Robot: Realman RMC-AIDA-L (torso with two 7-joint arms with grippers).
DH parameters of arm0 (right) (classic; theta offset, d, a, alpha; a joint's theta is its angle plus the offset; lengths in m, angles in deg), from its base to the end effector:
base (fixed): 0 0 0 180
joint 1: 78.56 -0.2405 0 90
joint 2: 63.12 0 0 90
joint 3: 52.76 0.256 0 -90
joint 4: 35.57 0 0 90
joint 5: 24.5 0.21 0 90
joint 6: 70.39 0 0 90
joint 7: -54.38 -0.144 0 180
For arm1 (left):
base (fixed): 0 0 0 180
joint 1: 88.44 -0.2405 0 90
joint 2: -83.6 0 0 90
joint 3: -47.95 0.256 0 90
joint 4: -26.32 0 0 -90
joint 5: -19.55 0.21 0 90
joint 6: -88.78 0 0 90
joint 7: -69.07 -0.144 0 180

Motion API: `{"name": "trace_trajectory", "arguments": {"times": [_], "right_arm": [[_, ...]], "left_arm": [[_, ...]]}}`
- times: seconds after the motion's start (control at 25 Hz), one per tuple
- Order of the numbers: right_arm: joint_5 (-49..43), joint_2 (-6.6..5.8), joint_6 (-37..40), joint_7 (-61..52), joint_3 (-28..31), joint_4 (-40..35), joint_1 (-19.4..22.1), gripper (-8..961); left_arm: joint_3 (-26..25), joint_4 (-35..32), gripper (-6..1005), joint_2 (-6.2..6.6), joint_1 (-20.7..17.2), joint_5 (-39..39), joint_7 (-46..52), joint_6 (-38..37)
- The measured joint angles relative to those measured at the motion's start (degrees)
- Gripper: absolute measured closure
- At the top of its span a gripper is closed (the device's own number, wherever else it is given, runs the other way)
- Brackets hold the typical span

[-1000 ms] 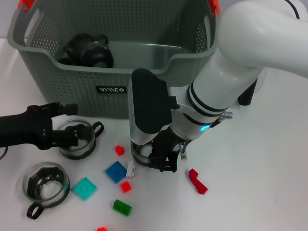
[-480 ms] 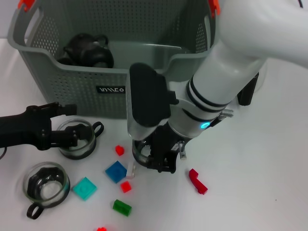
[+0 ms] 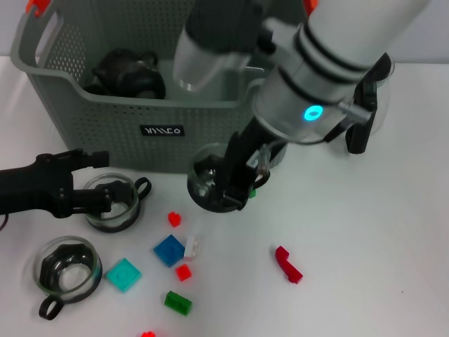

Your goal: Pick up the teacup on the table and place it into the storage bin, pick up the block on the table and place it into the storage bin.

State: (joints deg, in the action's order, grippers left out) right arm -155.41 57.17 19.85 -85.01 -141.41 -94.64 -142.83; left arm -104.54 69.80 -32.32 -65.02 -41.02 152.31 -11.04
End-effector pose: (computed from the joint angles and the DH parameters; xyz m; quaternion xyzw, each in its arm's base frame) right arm 0.0231 0.3558 -0.0750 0.9804 -0.0975 0.1707 0.0093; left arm -0.3087 0.2919 0.0589 -0.9141 -0.2744 -0.2507 0.1619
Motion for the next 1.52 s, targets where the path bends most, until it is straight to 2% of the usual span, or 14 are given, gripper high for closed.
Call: {"name": "trace_trajectory", "arguments": {"times": [0.12,0.4,0.68,0.92,1.08,1.24,1.4,1.52], "right_arm": [[1.6,0.06,5.0,-0.6,4.3,-4.2,-0.1,900],[3.9,0.0,10.7,-2.0,11.6,-12.1,-0.1,899],[3.7,-0.25,11.8,-3.9,17.8,-20.0,-0.1,900],[-2.9,-0.53,9.5,-5.1,21.3,-22.6,-1.5,899],[-9.1,-0.24,5.5,-5.6,22.3,-20.9,-2.7,899],[-11.1,-0.14,-1.9,-5.5,21.4,-16.2,-3.2,899],[-11.7,-0.32,-11.4,-5.0,18.8,-6.7,-4.3,899],[-13.5,-0.33,-19.3,-5.0,17.5,3.5,-7.2,899]], "left_arm": [[0.0,-0.4,79,0.01,0.4,0.0,0.0,0.6],[0.0,-0.8,79,0.09,0.7,0.1,0.0,0.7],[0.0,-0.8,80,0.09,0.8,0.0,0.1,0.7],[0.0,-0.8,80,0.09,1.0,0.0,0.3,0.7],[0.0,-0.8,80,0.09,1.2,0.0,0.3,0.7],[0.0,-0.8,80,-0.01,1.2,0.0,0.3,0.7],[0.0,-0.8,80,-0.19,1.3,0.0,0.1,0.7],[0.0,-0.8,80,-0.24,1.3,0.0,0.1,0.7]]}}
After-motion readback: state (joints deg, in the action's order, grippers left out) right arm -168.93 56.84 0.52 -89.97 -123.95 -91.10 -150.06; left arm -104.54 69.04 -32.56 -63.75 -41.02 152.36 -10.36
